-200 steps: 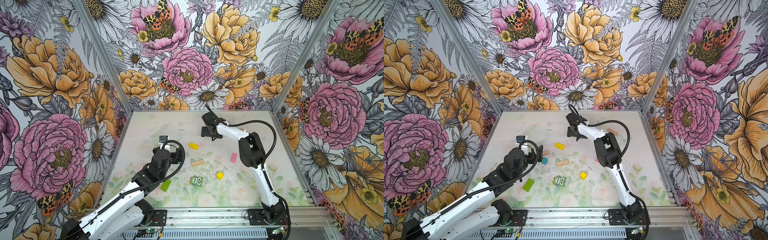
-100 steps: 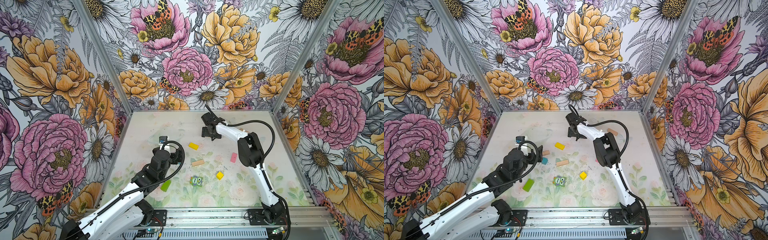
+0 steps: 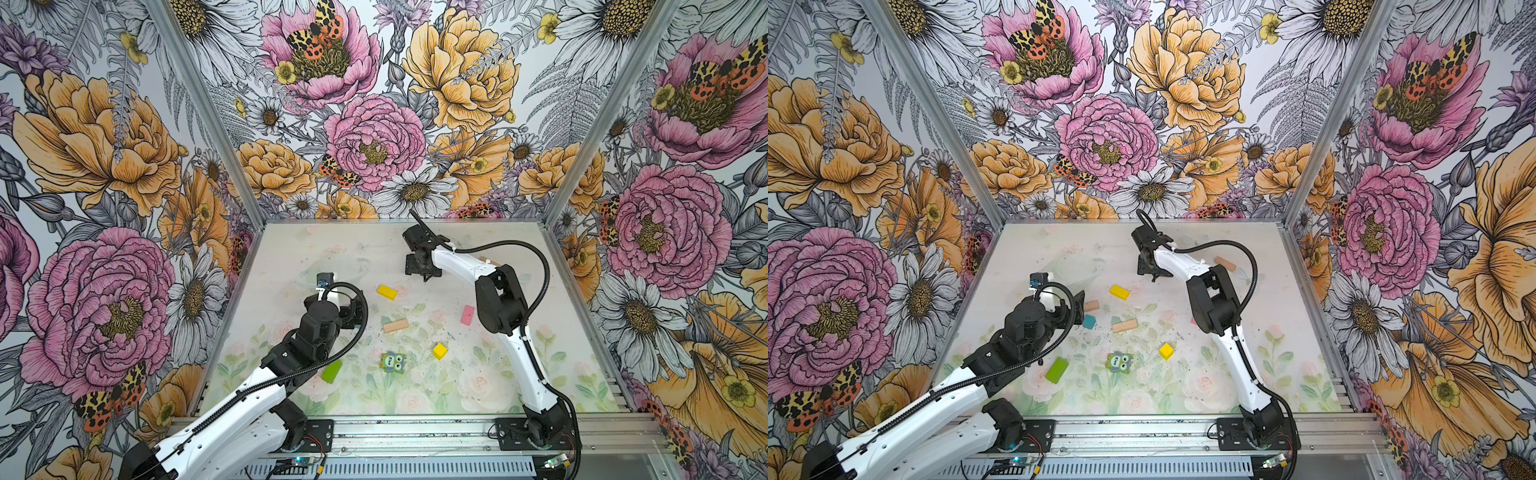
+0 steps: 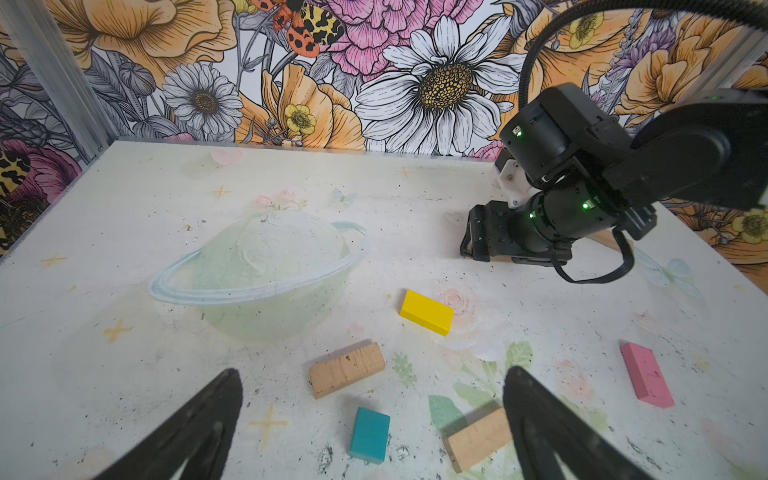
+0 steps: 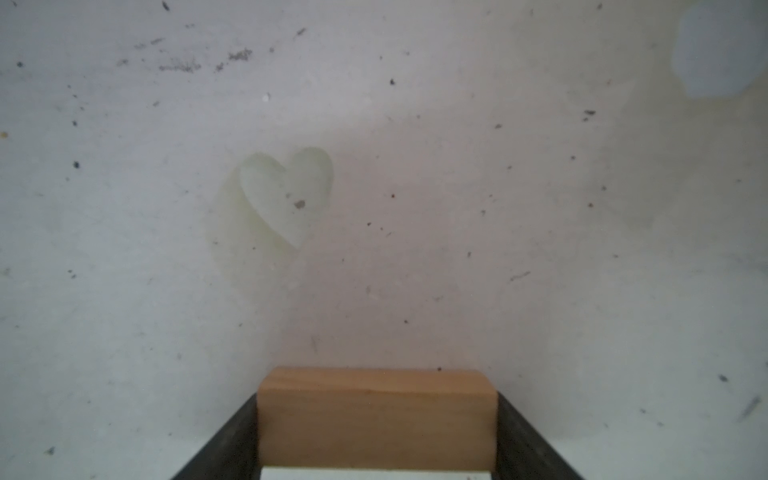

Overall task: Build the wood block tower
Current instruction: 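Close the right gripper on the plain wood block and lift it, then carry the held block toward another wood block while the left arm reaches forward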

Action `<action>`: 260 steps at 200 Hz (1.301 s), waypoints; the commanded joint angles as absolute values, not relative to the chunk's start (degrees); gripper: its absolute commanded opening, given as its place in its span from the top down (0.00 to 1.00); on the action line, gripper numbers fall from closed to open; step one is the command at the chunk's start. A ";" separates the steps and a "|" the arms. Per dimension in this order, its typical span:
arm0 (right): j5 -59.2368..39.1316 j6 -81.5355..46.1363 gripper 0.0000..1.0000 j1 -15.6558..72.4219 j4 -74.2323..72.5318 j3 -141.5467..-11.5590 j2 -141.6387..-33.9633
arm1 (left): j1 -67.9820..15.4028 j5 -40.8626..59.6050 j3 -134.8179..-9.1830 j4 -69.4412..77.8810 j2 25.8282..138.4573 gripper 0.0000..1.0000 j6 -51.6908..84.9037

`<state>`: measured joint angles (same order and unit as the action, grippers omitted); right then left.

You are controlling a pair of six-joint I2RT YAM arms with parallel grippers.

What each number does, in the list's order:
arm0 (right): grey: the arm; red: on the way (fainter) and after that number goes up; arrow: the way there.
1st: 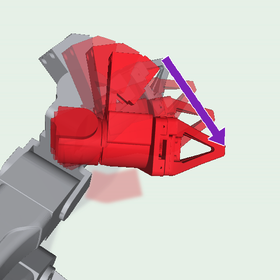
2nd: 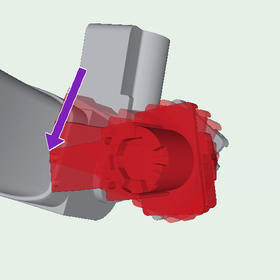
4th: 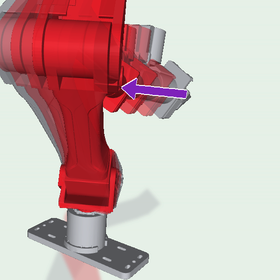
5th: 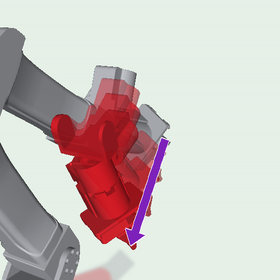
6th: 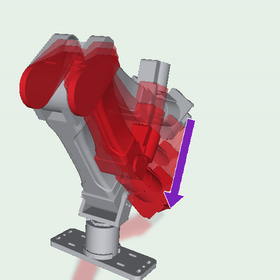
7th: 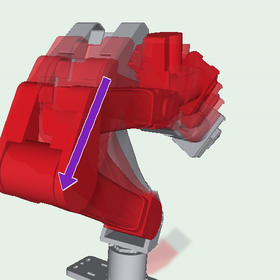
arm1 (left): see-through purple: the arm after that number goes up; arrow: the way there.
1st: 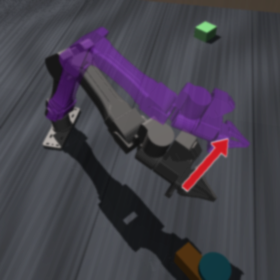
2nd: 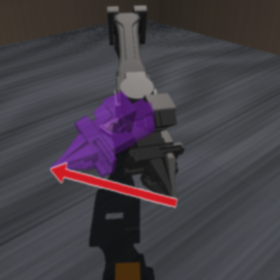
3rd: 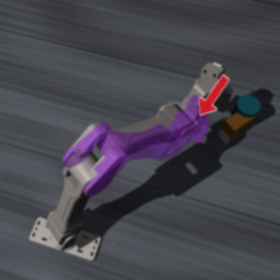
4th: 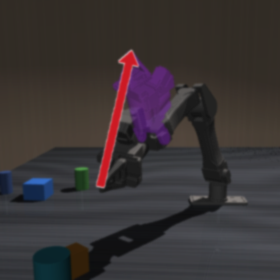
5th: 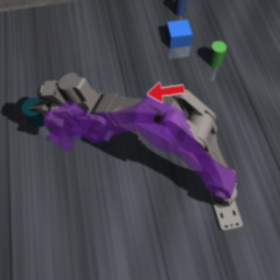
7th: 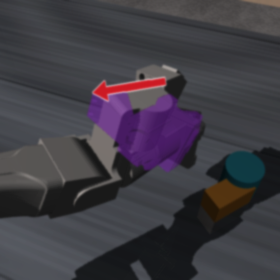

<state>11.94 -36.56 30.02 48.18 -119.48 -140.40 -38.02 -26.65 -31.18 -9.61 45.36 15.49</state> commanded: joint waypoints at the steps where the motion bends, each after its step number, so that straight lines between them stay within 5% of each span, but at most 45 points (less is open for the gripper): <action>1: 12.31 -35.02 0.25 29.45 49.13 -119.52 -140.36 | -38.21 -27.72 -30.50 -8.61 44.82 0.01 14.93; 260: 6.08 -27.30 0.20 17.20 35.71 -83.85 -117.88 | -46.59 -29.51 -36.25 -7.65 52.65 0.01 16.35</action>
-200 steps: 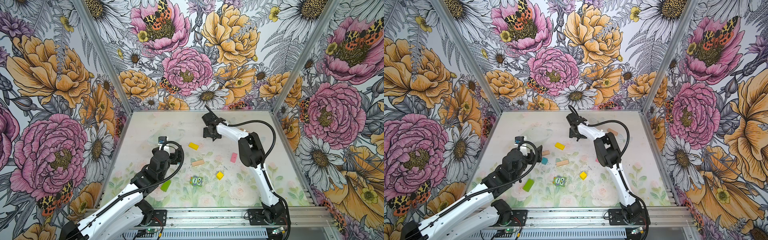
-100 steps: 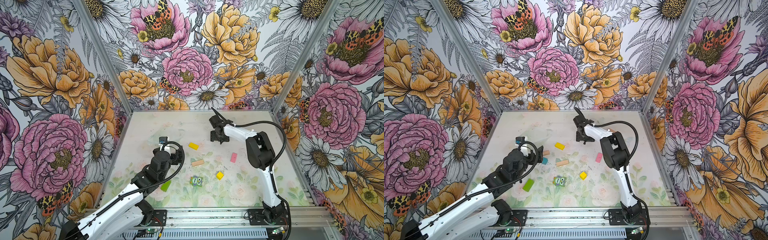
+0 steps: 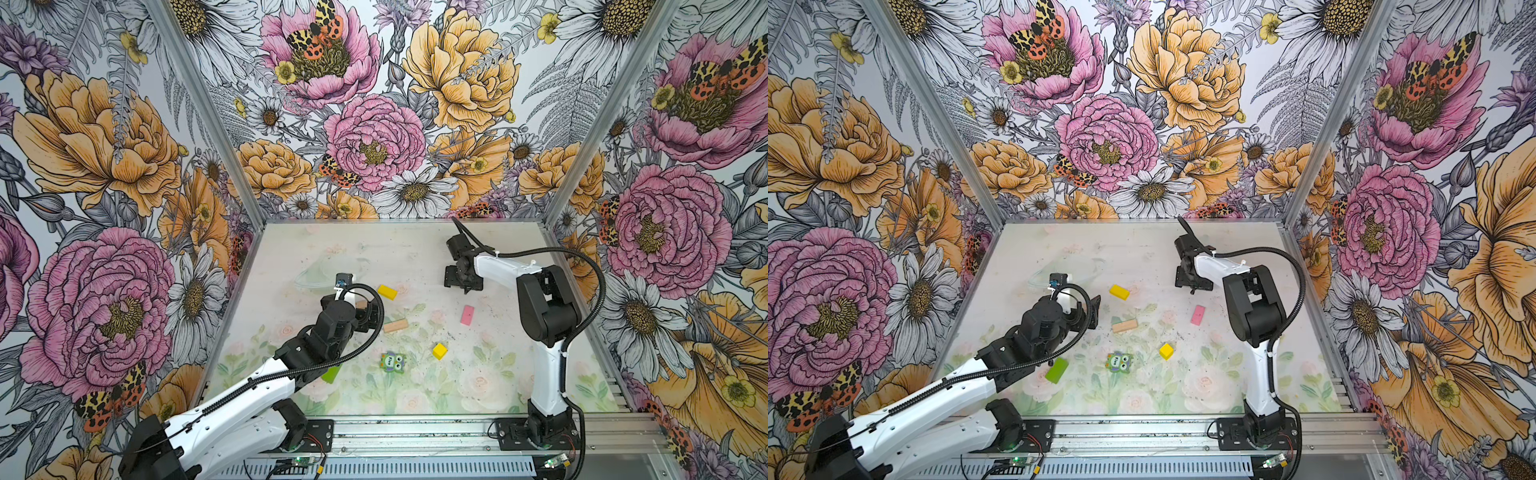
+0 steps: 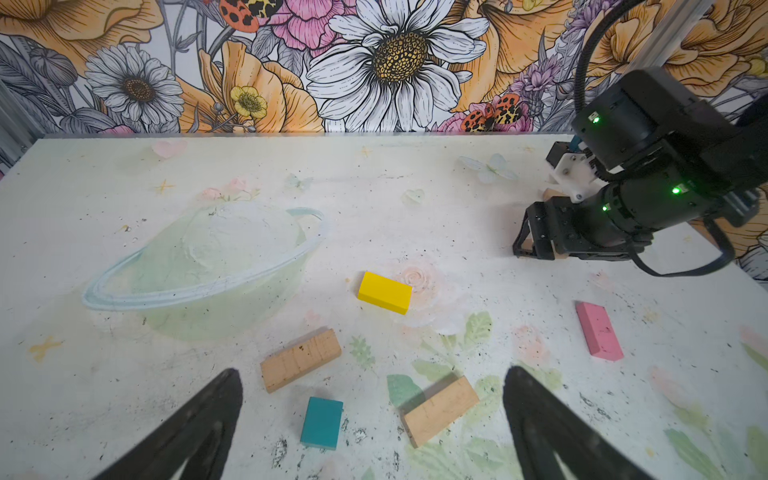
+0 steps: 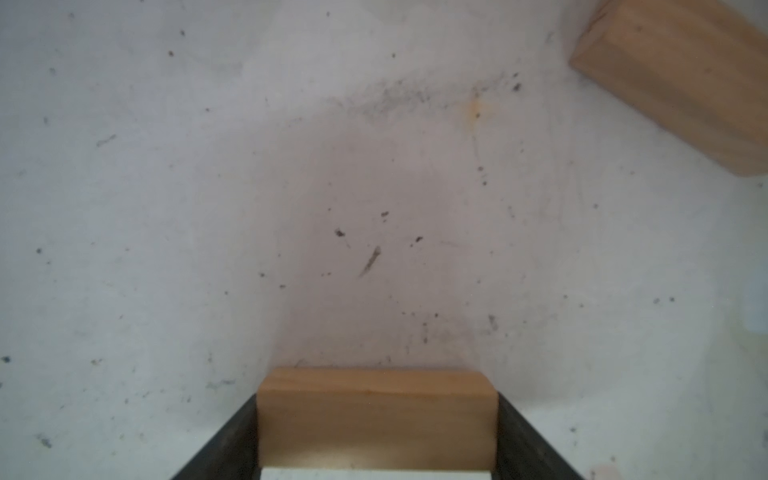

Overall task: Build the wood block tower
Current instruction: 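Carry the held block toward another wood block while the left arm reaches forward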

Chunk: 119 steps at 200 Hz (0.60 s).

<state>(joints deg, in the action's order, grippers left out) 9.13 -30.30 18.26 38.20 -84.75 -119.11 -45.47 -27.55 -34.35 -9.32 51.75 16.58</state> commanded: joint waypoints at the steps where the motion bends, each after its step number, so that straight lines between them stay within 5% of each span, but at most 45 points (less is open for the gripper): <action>1: 5.94 -27.19 0.20 17.17 35.70 -83.93 -117.91 | -46.72 -29.52 -36.28 -7.65 52.74 0.01 16.35; 119: 2.65 -23.38 0.17 16.70 34.36 -88.52 -121.32 | -48.69 -32.21 -38.14 -7.96 54.99 0.01 15.55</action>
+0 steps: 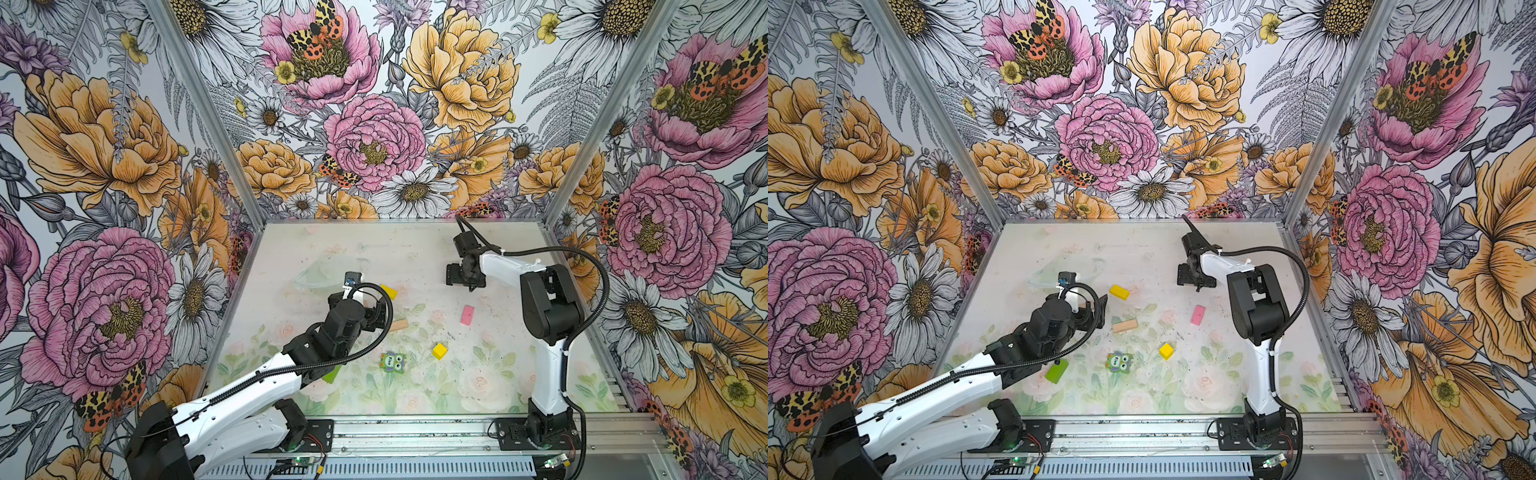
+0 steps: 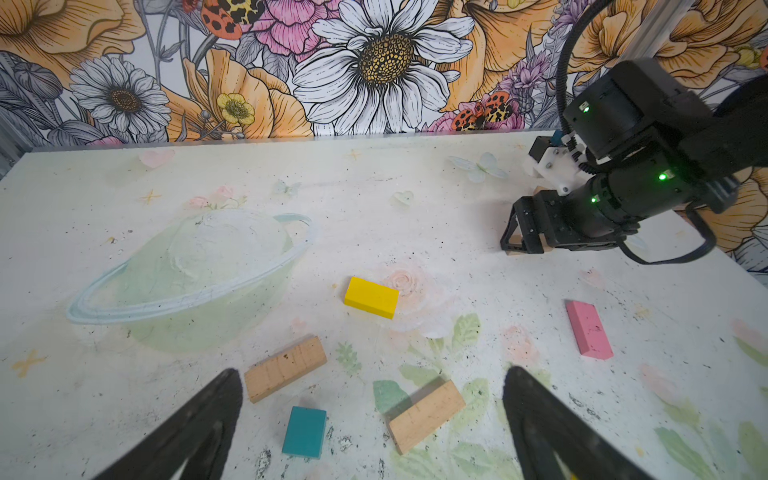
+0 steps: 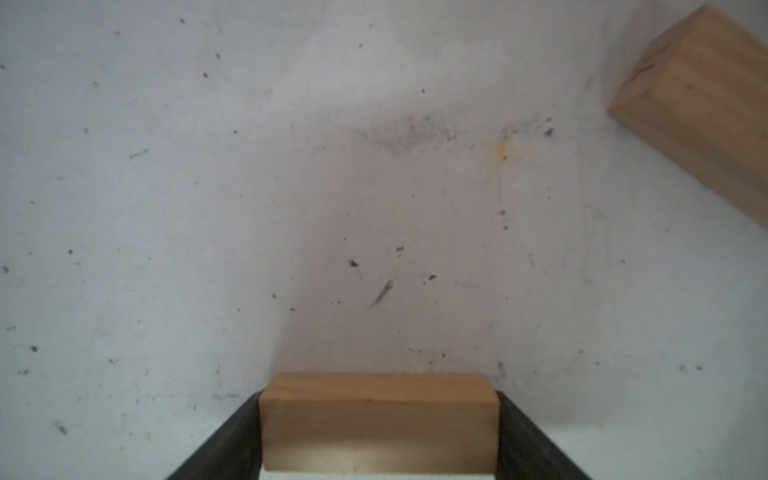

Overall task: Build the wood block tower
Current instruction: 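Carry the held block toward another wood block while the left arm reaches forward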

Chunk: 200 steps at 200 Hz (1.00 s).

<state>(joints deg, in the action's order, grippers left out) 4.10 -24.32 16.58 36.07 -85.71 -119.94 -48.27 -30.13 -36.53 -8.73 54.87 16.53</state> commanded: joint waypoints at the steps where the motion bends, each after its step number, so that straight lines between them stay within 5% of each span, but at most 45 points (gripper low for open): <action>1: 2.56 -23.38 0.17 16.70 34.36 -88.65 -121.35 | -48.74 -32.21 -38.21 -7.98 55.00 0.01 15.51; 45: 1.46 -24.15 0.01 16.63 34.94 -89.03 -120.02 | -48.69 -32.56 -39.07 -8.69 55.45 0.01 15.14; 129: 14.41 -31.33 0.00 14.98 41.33 -89.95 -109.95 | -48.77 -32.48 -40.82 -9.05 55.36 0.01 14.15; 200: 13.82 -37.82 0.00 8.50 42.89 -89.08 -110.42 | -53.57 -29.88 -44.13 -6.51 59.93 0.01 13.40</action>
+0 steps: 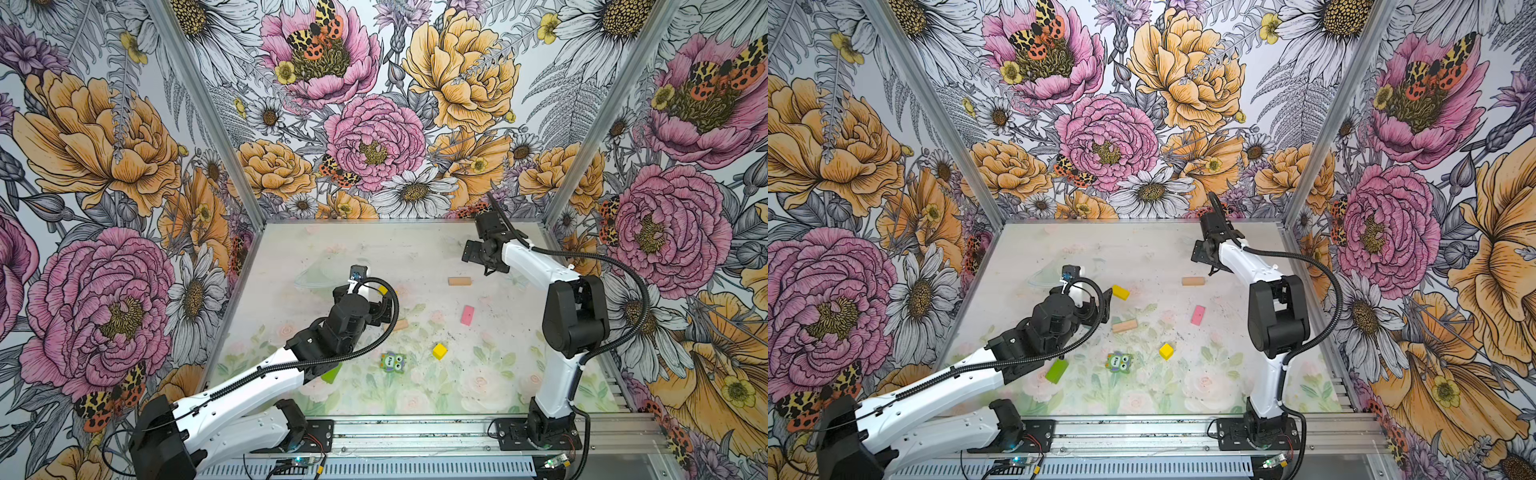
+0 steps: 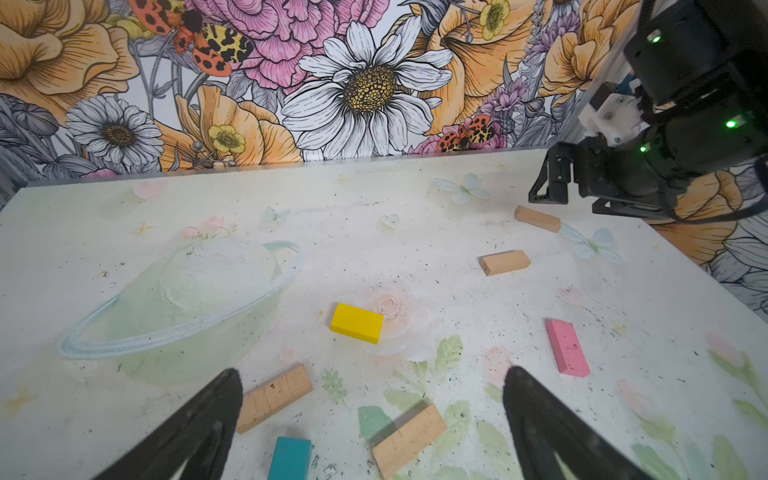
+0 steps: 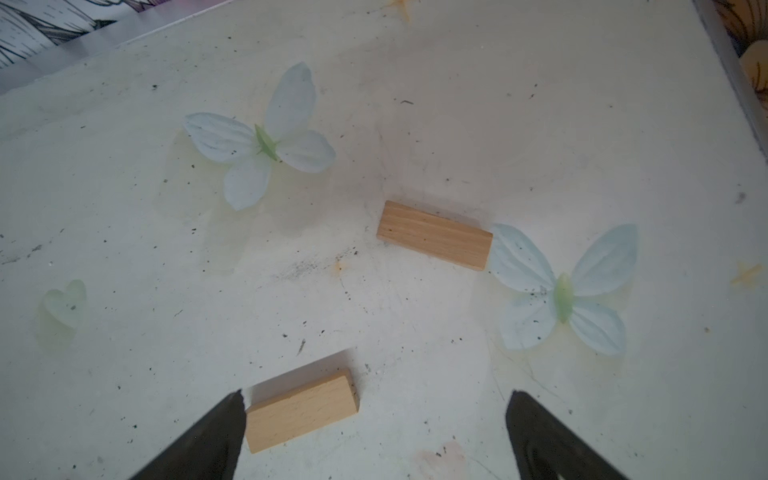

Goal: Build the wood block tower

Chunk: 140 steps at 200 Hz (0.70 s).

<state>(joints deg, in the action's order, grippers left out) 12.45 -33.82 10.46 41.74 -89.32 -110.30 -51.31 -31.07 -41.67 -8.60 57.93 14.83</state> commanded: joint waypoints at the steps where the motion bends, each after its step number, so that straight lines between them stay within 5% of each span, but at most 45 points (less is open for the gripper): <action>1: 13.81 -37.90 0.00 8.38 42.85 -89.10 -110.45 | -53.72 -29.84 -44.21 -6.51 60.02 0.01 13.38; 140: 5.79 -40.31 0.00 1.49 42.96 -96.96 -119.45 | -61.83 -25.56 -57.68 -3.26 79.80 0.01 4.42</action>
<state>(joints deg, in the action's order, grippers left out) 6.61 -39.66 1.78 42.89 -94.43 -117.12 -61.76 -28.08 -55.31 -4.62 78.48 6.94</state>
